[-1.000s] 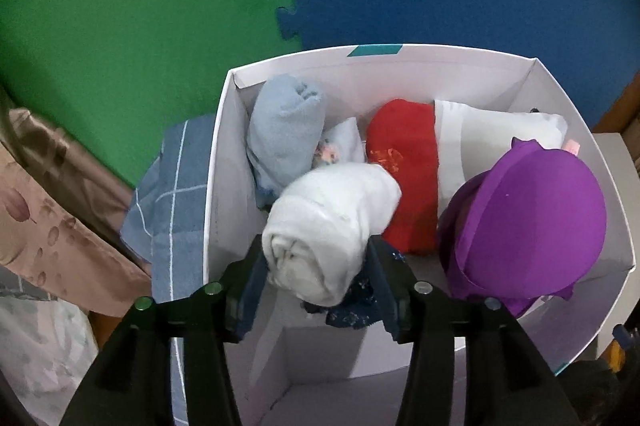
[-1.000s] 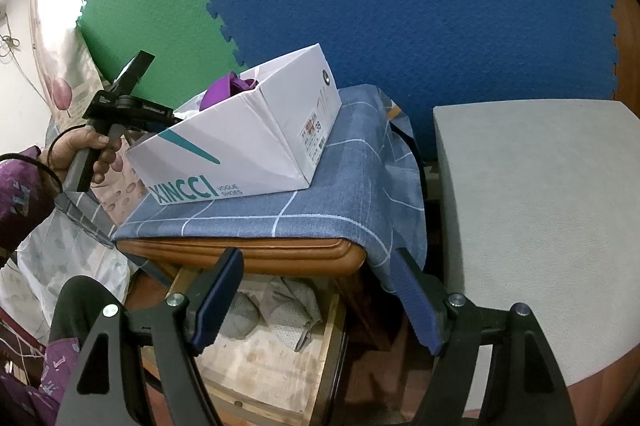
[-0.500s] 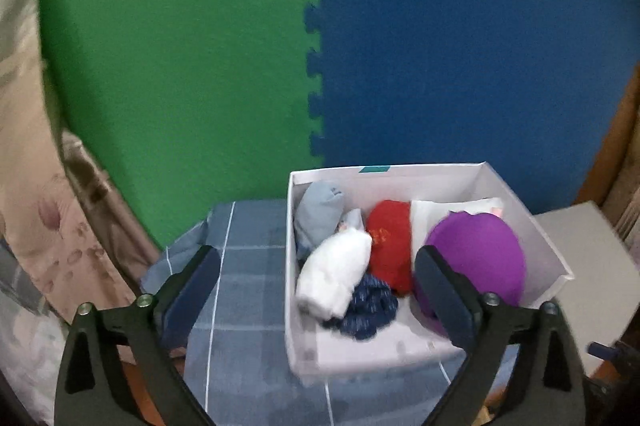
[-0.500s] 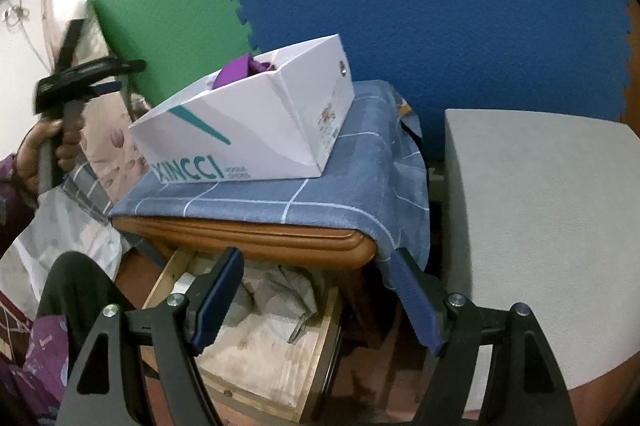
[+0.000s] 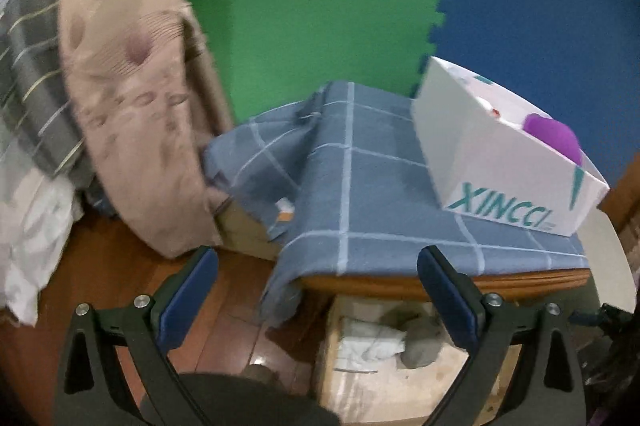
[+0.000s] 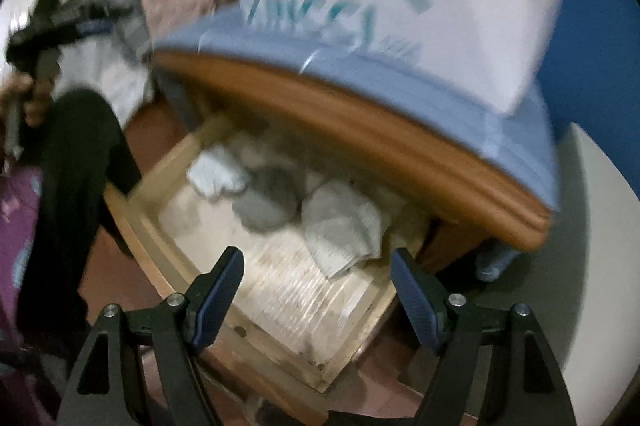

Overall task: Take underwear out of drawer
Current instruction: 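Withdraw the left tool while the right tool reaches into the drawer, then grasp the grey hexagon-patterned underwear with the right gripper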

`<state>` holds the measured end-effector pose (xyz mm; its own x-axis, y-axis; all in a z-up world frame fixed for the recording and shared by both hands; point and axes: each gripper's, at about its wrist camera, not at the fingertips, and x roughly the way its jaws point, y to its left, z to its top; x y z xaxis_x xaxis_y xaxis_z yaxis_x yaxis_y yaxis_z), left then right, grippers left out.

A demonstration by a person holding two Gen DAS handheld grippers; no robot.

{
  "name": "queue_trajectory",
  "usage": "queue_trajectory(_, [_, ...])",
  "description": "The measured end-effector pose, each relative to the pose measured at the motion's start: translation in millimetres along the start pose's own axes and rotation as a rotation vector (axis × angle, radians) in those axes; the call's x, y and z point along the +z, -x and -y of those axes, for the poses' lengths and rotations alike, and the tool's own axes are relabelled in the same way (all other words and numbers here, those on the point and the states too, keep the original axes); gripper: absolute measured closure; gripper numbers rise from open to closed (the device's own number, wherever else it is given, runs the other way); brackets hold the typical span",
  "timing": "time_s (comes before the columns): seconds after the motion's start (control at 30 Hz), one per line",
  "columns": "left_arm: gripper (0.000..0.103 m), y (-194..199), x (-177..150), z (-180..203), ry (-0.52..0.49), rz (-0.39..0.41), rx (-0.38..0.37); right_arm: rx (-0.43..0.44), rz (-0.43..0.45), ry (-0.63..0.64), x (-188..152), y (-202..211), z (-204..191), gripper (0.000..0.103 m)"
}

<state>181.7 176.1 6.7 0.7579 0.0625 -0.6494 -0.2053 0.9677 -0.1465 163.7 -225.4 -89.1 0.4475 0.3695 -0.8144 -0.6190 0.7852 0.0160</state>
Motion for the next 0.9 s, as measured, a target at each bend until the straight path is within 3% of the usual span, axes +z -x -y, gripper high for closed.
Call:
queue_trajectory(0.1, [0.004, 13.5, -9.9, -10.1, 0.052, 0.072, -0.041, -0.021, -0.071, 0.084, 4.9, -28.1, -14.9, 0.025])
queue_trajectory(0.2, [0.002, 20.3, -11.6, -10.4, 0.036, 0.134, -0.042, -0.047, -0.165, 0.168, 6.0, -60.0, -26.8, 0.026])
queue_trajectory(0.4, [0.002, 21.0, -14.9, 9.1, -0.083, 0.138, -0.017, -0.194, -0.271, 0.342, 3.1, -118.6, -43.1, 0.025])
queue_trajectory(0.57, [0.001, 18.2, -16.4, 13.2, -0.111, 0.126, -0.003, -0.34, -0.323, 0.445, -6.2, -155.2, -43.7, 0.026])
queue_trajectory(0.67, [0.001, 16.5, -15.5, 9.8, -0.091, 0.113, -0.01, -0.387, -0.323, 0.488, -7.1, -167.2, -46.0, 0.026])
queue_trajectory(0.9, [0.001, 9.8, -14.5, 5.3, -0.059, 0.083, -0.018, -0.409, -0.328, 0.528, -8.4, -184.4, -47.0, 0.026])
